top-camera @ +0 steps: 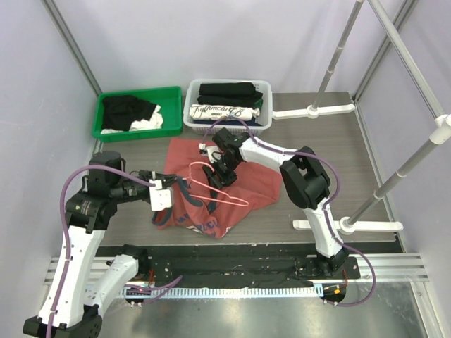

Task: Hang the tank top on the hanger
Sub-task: Hang the tank top on the hanger.

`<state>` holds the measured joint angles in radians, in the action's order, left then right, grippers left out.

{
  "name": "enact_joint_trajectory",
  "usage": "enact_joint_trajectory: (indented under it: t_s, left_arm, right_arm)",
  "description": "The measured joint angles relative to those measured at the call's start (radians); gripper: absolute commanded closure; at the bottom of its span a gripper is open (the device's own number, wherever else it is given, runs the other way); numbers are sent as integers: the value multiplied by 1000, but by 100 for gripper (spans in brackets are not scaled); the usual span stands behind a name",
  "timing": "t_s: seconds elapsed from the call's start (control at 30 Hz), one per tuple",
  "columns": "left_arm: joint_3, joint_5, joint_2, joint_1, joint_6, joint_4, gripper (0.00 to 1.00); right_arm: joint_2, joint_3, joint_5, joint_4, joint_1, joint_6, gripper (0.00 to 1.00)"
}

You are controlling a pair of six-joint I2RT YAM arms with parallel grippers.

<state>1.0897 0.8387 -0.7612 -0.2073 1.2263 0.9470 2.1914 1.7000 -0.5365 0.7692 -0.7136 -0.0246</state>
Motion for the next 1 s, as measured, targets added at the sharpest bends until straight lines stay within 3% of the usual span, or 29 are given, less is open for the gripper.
enact_joint_trajectory:
  t_s: [0.03, 0.07, 0.23, 0.53, 0.77, 0.9, 1.0]
  left_arm:
    - [0, 0, 0, 0, -4, -2, 100]
    - [0, 0, 0, 0, -7, -4, 100]
    - [0, -1, -2, 0, -16, -12, 100]
    - [-9, -60, -24, 0, -122, -91, 100]
    - [19, -173, -119, -1, -289, -239, 100]
    - [20, -229, -138, -1, -373, -301, 100]
    - [23, -253, -130, -1, -430, -345, 100]
  right_arm:
    - [2, 0, 0, 3, -1, 3, 64]
    - [3, 0, 0, 7, -2, 5, 71]
    - [3, 2, 0, 24, -2, 30, 99]
    - [-24, 108, 55, 105, 41, 97, 99]
    - [-117, 319, 76, 111, 242, 110, 99]
    - [-277, 282, 67, 106, 345, 136, 99]
    - [-449, 133, 29, 108, 346, 191, 99]
